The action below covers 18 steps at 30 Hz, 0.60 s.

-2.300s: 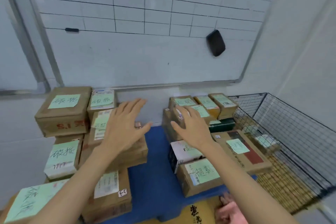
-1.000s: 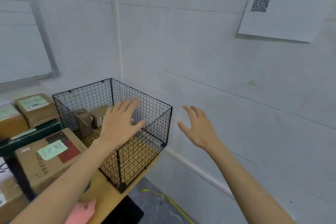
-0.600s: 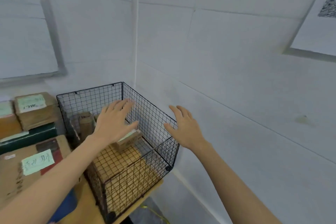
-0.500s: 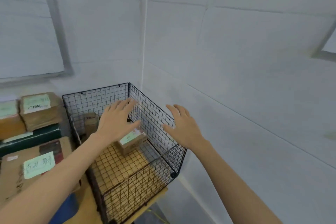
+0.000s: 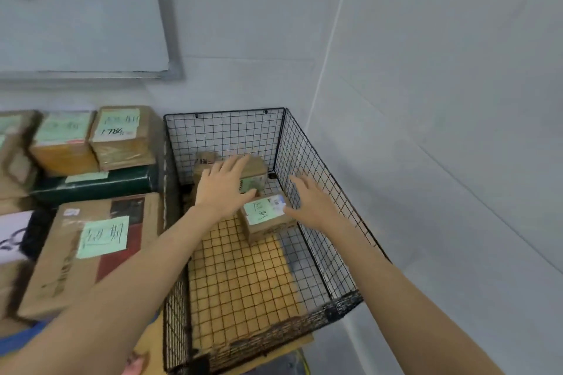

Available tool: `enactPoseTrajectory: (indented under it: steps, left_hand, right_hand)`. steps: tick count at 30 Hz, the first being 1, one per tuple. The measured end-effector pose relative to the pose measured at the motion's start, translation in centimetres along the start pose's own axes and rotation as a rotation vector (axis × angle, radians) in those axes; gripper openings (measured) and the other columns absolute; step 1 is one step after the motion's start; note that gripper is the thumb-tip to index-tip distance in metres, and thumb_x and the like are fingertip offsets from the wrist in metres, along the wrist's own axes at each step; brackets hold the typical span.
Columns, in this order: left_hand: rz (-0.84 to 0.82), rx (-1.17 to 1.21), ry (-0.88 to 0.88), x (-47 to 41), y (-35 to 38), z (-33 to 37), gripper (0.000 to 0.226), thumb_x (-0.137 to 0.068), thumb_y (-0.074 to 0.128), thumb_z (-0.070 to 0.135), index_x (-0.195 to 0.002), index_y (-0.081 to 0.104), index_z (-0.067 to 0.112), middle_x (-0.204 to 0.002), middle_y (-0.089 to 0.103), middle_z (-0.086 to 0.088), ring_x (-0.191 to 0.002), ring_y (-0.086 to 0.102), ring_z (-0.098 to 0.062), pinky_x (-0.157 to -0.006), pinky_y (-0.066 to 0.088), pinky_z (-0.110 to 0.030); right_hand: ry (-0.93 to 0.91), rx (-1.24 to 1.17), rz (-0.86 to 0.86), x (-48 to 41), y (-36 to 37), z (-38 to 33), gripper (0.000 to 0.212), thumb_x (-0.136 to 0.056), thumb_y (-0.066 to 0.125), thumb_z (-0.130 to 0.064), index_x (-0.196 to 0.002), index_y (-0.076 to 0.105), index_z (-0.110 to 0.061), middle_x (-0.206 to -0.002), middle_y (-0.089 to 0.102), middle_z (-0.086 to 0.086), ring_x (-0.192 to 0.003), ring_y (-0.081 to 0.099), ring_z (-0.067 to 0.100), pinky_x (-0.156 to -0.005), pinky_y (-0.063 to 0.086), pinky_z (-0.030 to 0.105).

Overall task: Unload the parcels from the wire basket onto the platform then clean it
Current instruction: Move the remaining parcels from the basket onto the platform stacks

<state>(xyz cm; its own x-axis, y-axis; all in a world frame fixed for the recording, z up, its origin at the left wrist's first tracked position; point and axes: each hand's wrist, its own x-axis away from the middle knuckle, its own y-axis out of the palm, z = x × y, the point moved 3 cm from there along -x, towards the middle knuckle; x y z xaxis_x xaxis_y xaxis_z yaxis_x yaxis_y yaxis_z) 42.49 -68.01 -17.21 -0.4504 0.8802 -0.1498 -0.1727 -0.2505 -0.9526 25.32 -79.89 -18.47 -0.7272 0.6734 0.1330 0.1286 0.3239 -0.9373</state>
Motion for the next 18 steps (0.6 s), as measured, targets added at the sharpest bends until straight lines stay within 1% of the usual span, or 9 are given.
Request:
enactPoseTrajectory:
  steps: [3,5,7,9,12,15,16,18]
  left_hand:
    - [-0.054,0.01,-0.091,-0.8,2.9,-1.6,0.079,-0.092,0.051,0.059,-0.156,0.018,0.028,-0.162,0.024,-0.001,-0.145,0.026,-0.028,-0.116,0.024,-0.047]
    - [-0.082,0.01,-0.139,-1.3,4.6,-2.4,0.079,-0.092,0.052,0.059,-0.155,0.017,0.029,-0.162,0.023,-0.001,-0.145,0.026,-0.028,-0.116,0.024,-0.046]
    - [-0.118,-0.012,-0.17,-1.3,6.5,-2.8,0.079,-0.091,0.051,0.06,-0.155,0.016,0.029,-0.162,0.023,-0.001,-0.145,0.026,-0.027,-0.115,0.025,-0.045]
    - [-0.172,-0.029,-0.205,-1.2,8.6,-3.2,0.082,-0.091,0.052,0.06,-0.156,0.015,0.029,-0.162,0.022,-0.001,-0.145,0.026,-0.026,-0.115,0.025,-0.045]
    - [-0.244,-0.013,-0.263,-0.7,11.5,-3.6,0.085,-0.088,0.056,0.061,-0.156,0.016,0.028,-0.161,0.023,0.0,-0.145,0.027,-0.025,-0.116,0.025,-0.045]
    - [-0.328,0.073,-0.335,-0.3,13.9,-3.8,0.086,-0.087,0.061,0.056,-0.155,0.014,0.032,-0.161,0.024,0.001,-0.145,0.028,-0.025,-0.118,0.026,-0.048]
    - [-0.344,0.112,-0.363,-0.2,14.6,-3.8,0.087,-0.087,0.064,0.054,-0.155,0.013,0.034,-0.161,0.024,0.002,-0.145,0.028,-0.025,-0.117,0.027,-0.048]
    - [-0.35,0.174,-0.417,-0.1,15.7,-3.8,0.089,-0.085,0.067,0.052,-0.155,0.014,0.034,-0.161,0.025,0.002,-0.144,0.031,-0.024,-0.115,0.032,-0.048]
  right_hand:
    - [0.037,0.029,-0.138,-3.5,2.8,1.6,0.095,-0.086,0.07,-0.045,-0.158,0.013,-0.021,-0.163,0.013,0.012,-0.15,0.014,0.033,-0.116,0.027,0.057]
    - [0.065,0.021,-0.218,-5.5,4.5,2.6,0.099,-0.084,0.071,-0.05,-0.158,0.014,-0.018,-0.16,0.018,0.015,-0.146,0.021,0.035,-0.114,0.032,0.056]
    - [0.097,-0.016,-0.271,-7.0,6.4,3.5,0.089,-0.084,0.07,-0.045,-0.155,0.023,-0.018,-0.153,0.03,0.015,-0.14,0.032,0.034,-0.11,0.037,0.053]
    - [0.127,-0.018,-0.311,-8.3,8.4,4.5,0.08,-0.085,0.07,-0.035,-0.151,0.029,-0.019,-0.148,0.034,0.015,-0.135,0.038,0.034,-0.108,0.039,0.051]
    - [0.151,-0.042,-0.356,-9.7,11.2,5.9,0.082,-0.083,0.072,-0.022,-0.152,0.028,-0.017,-0.152,0.027,0.016,-0.135,0.039,0.035,-0.108,0.04,0.046]
    - [0.16,-0.015,-0.325,-10.9,13.2,6.8,0.091,-0.084,0.075,-0.024,-0.155,0.018,-0.019,-0.16,0.009,0.016,-0.14,0.034,0.038,-0.106,0.041,0.046]
    - [0.156,-0.001,-0.303,-11.2,13.8,7.0,0.095,-0.082,0.077,-0.026,-0.155,0.016,-0.02,-0.161,0.007,0.017,-0.14,0.034,0.039,-0.105,0.041,0.046]
    - [0.137,0.03,-0.297,-11.5,14.8,7.2,0.1,-0.081,0.079,-0.03,-0.155,0.013,-0.02,-0.157,0.014,0.018,-0.136,0.037,0.037,-0.106,0.04,0.044]
